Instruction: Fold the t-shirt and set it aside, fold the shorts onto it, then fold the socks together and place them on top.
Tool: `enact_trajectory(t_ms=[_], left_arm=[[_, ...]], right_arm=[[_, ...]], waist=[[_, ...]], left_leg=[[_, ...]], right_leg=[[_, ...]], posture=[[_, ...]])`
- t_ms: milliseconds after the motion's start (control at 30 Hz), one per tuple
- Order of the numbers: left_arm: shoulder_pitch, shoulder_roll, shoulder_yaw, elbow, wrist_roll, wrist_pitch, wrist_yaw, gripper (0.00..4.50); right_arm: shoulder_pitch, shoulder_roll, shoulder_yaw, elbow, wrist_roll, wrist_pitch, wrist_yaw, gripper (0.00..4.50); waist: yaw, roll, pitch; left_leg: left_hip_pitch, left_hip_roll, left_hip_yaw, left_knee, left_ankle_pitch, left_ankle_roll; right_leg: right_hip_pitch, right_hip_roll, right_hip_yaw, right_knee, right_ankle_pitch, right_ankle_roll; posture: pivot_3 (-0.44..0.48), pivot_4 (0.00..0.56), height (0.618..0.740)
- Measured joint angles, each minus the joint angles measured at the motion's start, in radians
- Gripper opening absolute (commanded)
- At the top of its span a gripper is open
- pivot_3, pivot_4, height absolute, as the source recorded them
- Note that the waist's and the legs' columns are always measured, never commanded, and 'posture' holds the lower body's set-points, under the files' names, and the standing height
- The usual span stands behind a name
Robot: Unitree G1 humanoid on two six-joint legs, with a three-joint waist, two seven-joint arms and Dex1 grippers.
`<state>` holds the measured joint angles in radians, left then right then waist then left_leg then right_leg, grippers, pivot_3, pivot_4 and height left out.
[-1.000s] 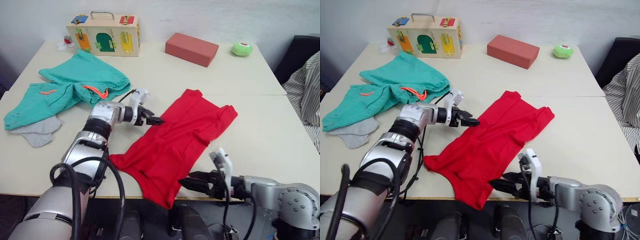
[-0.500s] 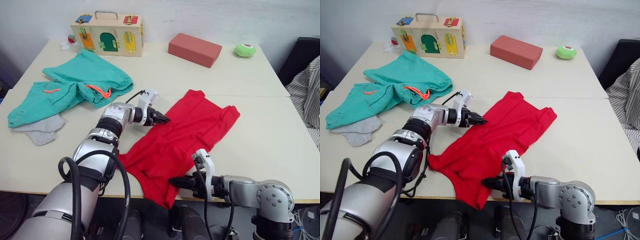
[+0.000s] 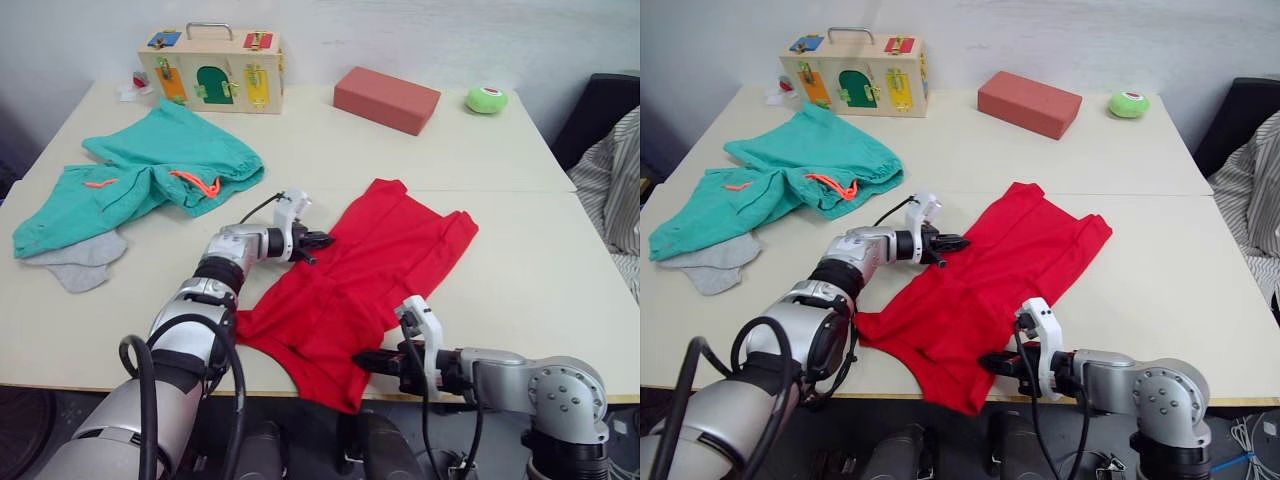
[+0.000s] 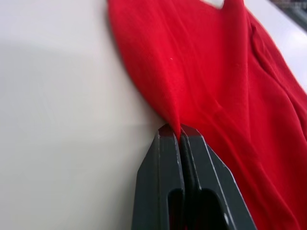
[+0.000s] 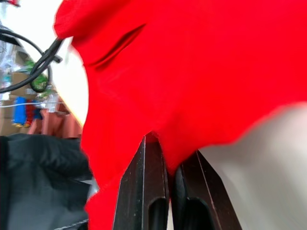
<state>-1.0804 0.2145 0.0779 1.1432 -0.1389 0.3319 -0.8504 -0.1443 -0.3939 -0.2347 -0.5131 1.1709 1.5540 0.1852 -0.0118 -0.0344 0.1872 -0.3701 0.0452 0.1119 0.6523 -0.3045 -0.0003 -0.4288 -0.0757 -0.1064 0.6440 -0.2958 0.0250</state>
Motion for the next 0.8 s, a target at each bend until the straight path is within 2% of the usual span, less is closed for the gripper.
enact_trajectory(t_ms=[133, 267, 500, 633, 800], left_arm=[[0.066, 0.049, 0.074, -0.146, -0.056, 0.125, 0.082, 0.03], [0.239, 0.056, 0.114, -0.478, -0.104, 0.252, 0.188, 0.03], [0.541, 0.012, 0.181, -0.998, -0.187, 0.45, 0.387, 0.03], [0.63, -0.022, 0.196, -1.171, -0.218, 0.48, 0.469, 0.03], [0.692, 0.009, 0.185, -1.22, -0.215, 0.427, 0.486, 0.03]], right_arm=[[-0.039, -0.096, 0.002, 0.018, 0.004, -0.002, 0.064, 0.0], [-0.108, -0.18, 0.05, 0.1, -0.026, -0.025, 0.146, 0.0], [-0.277, -0.284, 0.215, 0.352, -0.231, -0.205, 0.341, 0.0], [-0.363, -0.29, 0.314, 0.46, -0.33, -0.308, 0.458, 0.0], [-0.417, -0.294, 0.373, 0.54, -0.399, -0.363, 0.575, 0.0]], waist=[[-0.015, 0.0, 0.0], [-0.016, 0.001, 0.0], [-0.013, 0.0, 0.0], [-0.011, 0.0, 0.0], [-0.012, 0.0, 0.0]], left_leg=[[0.0, 0.001, -0.001, -0.002, 0.001, -0.002], [0.0, 0.001, 0.0, -0.002, 0.004, -0.008], [0.0, 0.0, 0.0, -0.001, 0.004, -0.007], [0.0, 0.0, 0.0, -0.001, 0.004, -0.007], [0.0, 0.0, 0.0, -0.001, 0.004, -0.007]], right_leg=[[-0.001, 0.001, 0.0, 0.001, 0.0, 0.0], [-0.001, 0.0, 0.0, 0.0, 0.0, 0.0], [0.0, 0.0, 0.001, 0.0, 0.0, 0.0], [0.0, 0.0, 0.001, 0.0, 0.0, 0.0], [0.0, 0.0, 0.0, 0.0, 0.0, 0.0]], posture=[[0.0, 0.15, 0.74], [0.0, 0.15, 0.74], [0.0, 0.15, 0.74], [0.0, 0.15, 0.74], [0.0, 0.15, 0.74]])
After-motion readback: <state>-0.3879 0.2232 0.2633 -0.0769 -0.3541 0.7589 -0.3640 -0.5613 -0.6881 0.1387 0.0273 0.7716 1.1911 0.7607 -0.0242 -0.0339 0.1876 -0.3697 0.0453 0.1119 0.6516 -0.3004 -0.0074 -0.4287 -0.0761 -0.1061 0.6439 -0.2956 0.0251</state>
